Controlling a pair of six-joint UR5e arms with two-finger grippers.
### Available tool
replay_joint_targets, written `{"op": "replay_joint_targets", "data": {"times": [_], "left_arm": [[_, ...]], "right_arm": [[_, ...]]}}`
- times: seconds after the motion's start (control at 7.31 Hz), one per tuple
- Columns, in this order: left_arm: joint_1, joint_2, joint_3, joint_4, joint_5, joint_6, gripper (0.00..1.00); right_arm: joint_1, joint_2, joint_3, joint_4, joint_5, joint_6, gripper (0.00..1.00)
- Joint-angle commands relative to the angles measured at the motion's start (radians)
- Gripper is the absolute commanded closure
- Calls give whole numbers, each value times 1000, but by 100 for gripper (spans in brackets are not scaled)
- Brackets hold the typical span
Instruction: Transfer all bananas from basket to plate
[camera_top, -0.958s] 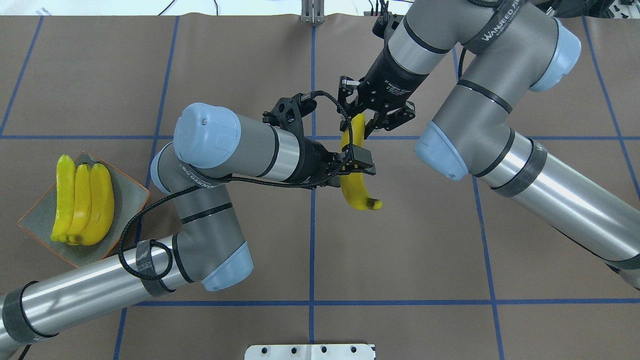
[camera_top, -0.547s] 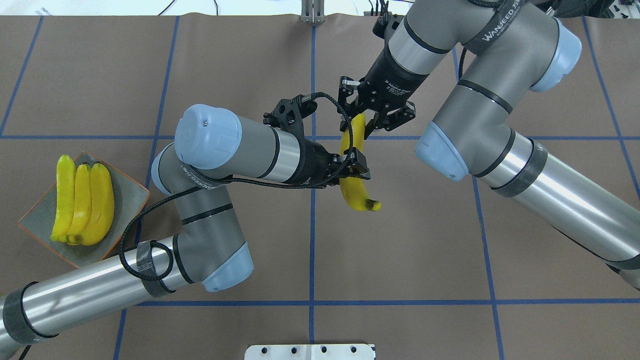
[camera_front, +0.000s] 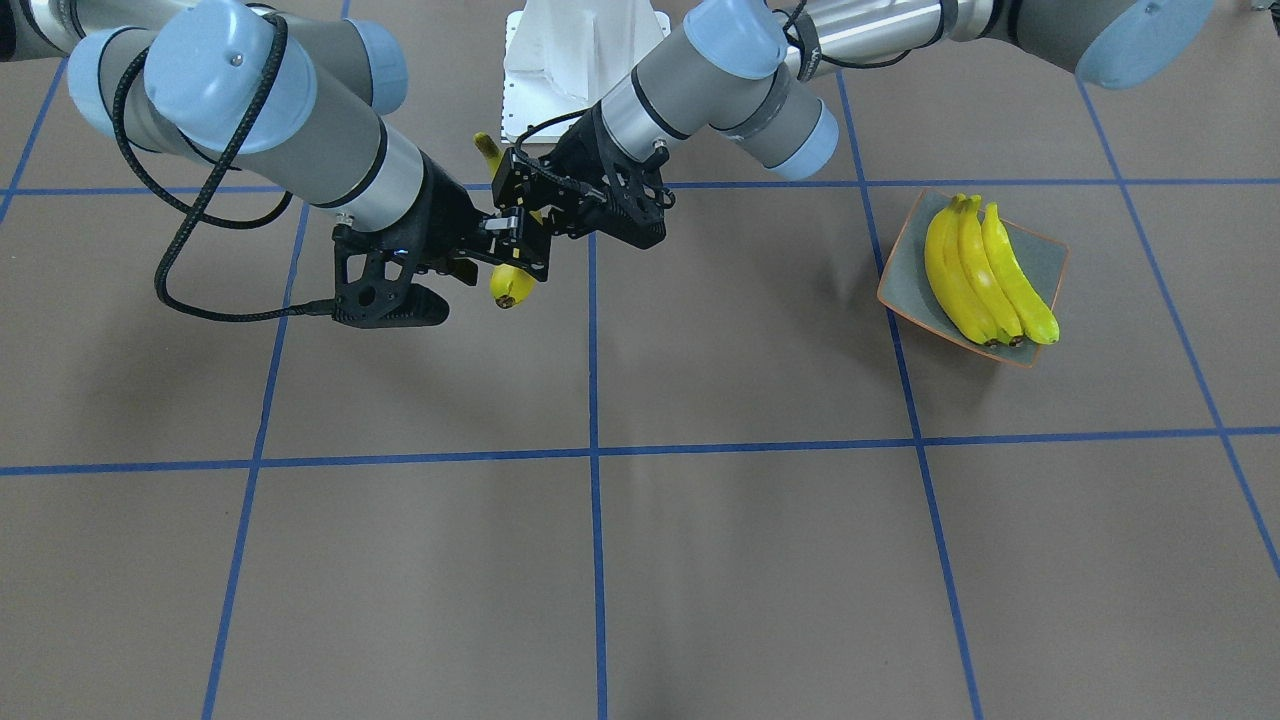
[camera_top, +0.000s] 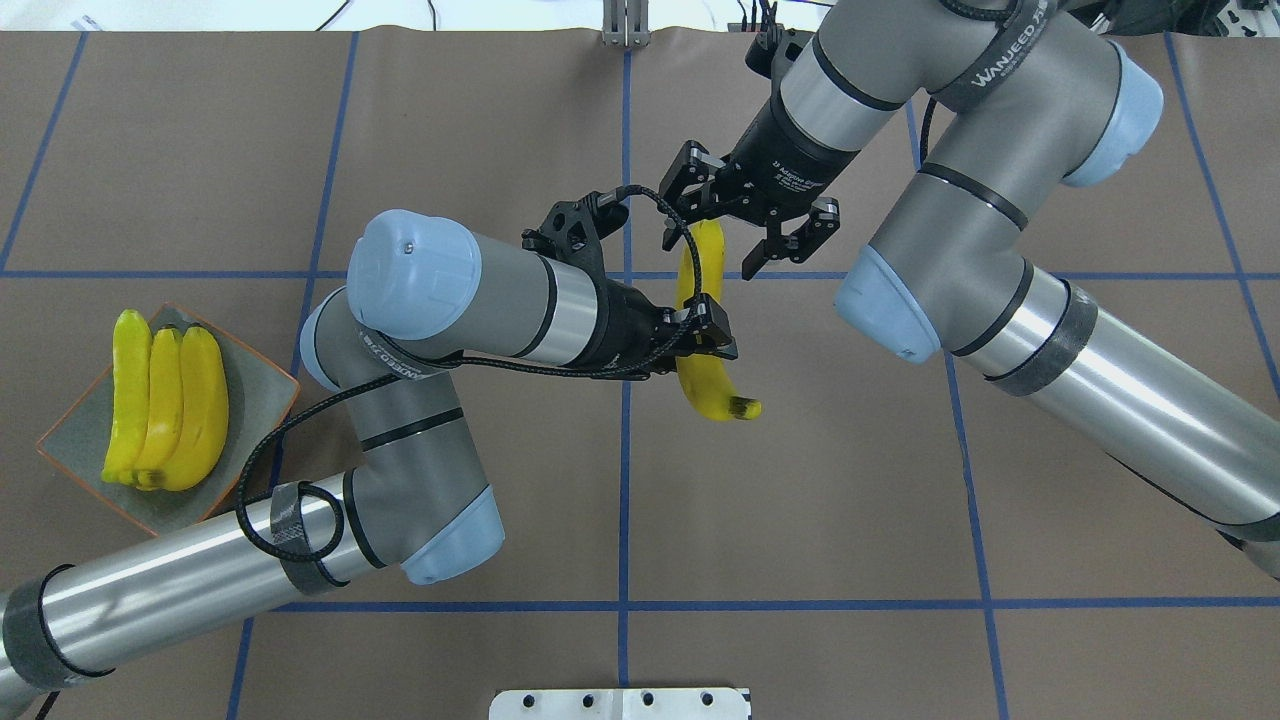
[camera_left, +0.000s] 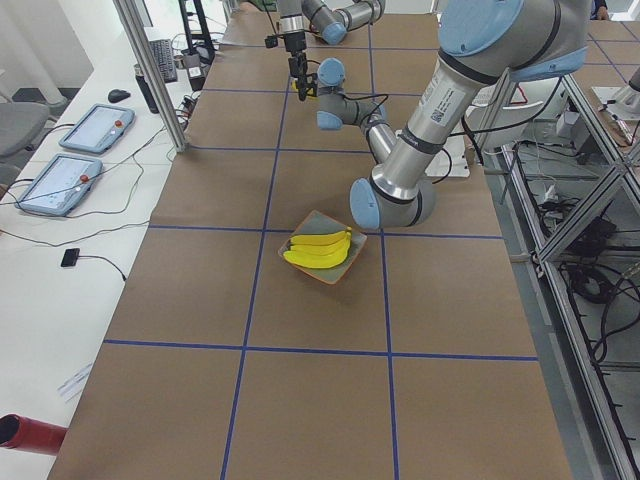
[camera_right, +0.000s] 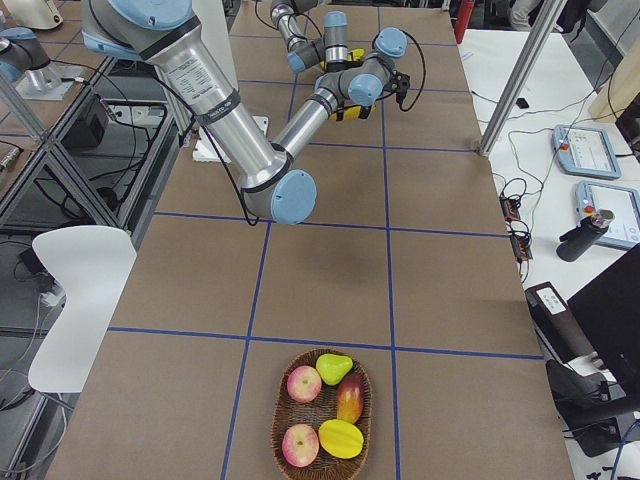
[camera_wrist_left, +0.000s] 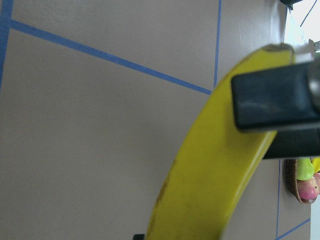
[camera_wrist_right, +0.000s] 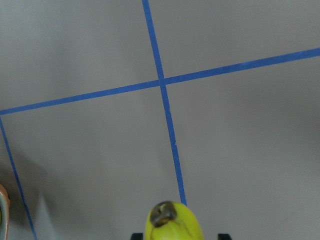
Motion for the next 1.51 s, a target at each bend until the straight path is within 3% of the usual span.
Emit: {"op": "replay_joint_targets", "data": {"times": [0.0, 0.27, 0.68, 0.96, 1.09, 1.23, 1.37], "left_arm": [[0, 4, 5, 2, 1, -3, 100], [-2, 6, 52, 0, 1, 4, 100], [-87, 67, 62, 5, -4, 7, 100], [-123, 223, -44, 9, -13, 4, 100], [-164, 318, -125, 21, -75, 1, 100], [-231, 402, -194, 53, -168, 1, 100], [-256, 497, -260, 54, -195, 1, 100]], "right_arm": [[1, 0, 1, 15, 7, 7, 0], [32, -5, 33, 24, 55, 16, 0], [176, -147, 132, 21, 73, 0, 0], [299, -276, 121, 12, 64, -137, 0], [324, -311, 86, 9, 52, -252, 0], [307, -318, 57, 9, -1, -302, 0], [275, -331, 41, 0, -66, -313, 0]]}}
